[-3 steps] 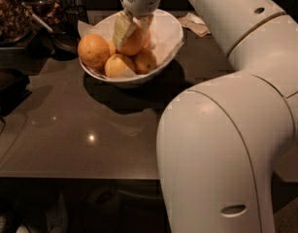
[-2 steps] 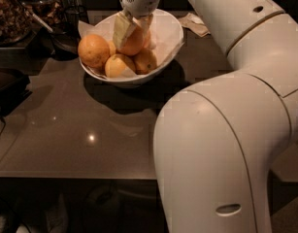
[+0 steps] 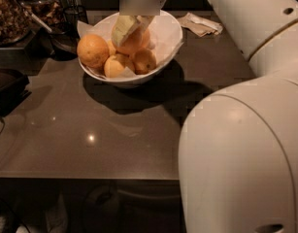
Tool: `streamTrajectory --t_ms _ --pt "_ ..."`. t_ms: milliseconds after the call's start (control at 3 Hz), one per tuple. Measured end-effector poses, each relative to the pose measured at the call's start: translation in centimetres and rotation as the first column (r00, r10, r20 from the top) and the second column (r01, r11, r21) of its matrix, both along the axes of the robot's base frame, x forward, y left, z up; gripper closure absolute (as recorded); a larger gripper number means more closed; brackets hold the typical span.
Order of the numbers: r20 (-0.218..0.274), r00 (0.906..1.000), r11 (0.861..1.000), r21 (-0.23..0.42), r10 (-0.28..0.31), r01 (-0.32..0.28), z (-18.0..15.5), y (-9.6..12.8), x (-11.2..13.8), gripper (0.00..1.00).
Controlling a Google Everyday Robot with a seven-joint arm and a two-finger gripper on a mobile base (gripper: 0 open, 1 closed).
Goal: Pick orange from white bowl
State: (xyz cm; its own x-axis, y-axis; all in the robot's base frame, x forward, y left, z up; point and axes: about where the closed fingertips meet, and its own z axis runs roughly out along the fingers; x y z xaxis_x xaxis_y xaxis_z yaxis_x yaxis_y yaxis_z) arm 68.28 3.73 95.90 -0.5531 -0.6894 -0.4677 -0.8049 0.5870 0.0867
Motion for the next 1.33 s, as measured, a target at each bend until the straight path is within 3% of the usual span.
streamTrajectory --t_ms 333,1000,1333 --pt "0.044 0.9986 0.996 0.088 0.031 -0.035 1.3 -1.7 -0.5 1.00" --pt "0.055 0.9974 0.995 0.088 0.048 -0.052 1.7 -1.5 -0.8 1.00" --pt "0.064 0.9975 0.992 0.122 0.031 -0.039 2.8 -2.1 -2.6 1.00"
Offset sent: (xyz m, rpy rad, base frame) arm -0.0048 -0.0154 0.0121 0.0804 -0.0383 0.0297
